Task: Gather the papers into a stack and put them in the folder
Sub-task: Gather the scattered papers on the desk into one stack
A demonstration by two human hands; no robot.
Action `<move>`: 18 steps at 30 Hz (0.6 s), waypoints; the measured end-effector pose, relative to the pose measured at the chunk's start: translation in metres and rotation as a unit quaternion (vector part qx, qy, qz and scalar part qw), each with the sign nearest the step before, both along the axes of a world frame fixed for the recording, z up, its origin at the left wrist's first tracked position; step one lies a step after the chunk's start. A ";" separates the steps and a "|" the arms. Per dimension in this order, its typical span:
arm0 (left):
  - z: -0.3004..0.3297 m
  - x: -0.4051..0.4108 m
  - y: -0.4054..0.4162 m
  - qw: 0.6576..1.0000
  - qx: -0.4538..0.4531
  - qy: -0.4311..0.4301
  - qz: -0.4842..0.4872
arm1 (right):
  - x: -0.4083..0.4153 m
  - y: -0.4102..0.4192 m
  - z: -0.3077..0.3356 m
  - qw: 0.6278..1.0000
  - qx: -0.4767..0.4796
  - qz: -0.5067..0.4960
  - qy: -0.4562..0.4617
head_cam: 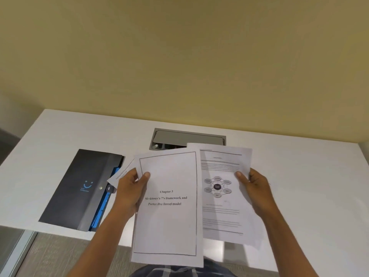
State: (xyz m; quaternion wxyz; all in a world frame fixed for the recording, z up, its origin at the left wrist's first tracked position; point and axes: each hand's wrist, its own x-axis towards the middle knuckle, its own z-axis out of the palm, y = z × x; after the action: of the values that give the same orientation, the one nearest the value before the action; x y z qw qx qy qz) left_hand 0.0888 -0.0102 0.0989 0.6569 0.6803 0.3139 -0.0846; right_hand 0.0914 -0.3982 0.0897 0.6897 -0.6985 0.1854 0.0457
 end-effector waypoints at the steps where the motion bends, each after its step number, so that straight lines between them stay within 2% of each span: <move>1: -0.001 -0.001 -0.006 1.000 0.014 0.007 -0.009 | -0.002 0.011 -0.003 1.000 0.012 0.013 0.010; 9: -0.009 -0.014 -0.031 0.996 0.063 0.015 -0.055 | -0.015 0.063 -0.003 0.989 0.080 0.094 0.082; 18: -0.016 -0.022 -0.041 0.997 -0.023 0.044 -0.056 | -0.017 0.068 0.001 0.975 0.111 0.152 0.117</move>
State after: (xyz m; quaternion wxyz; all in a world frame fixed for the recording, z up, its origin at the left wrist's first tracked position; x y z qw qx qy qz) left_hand 0.0666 -0.0512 0.0830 0.6520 0.6774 0.3017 -0.1580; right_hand 0.0745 -0.3302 0.0910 0.7212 -0.6275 0.1501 0.2522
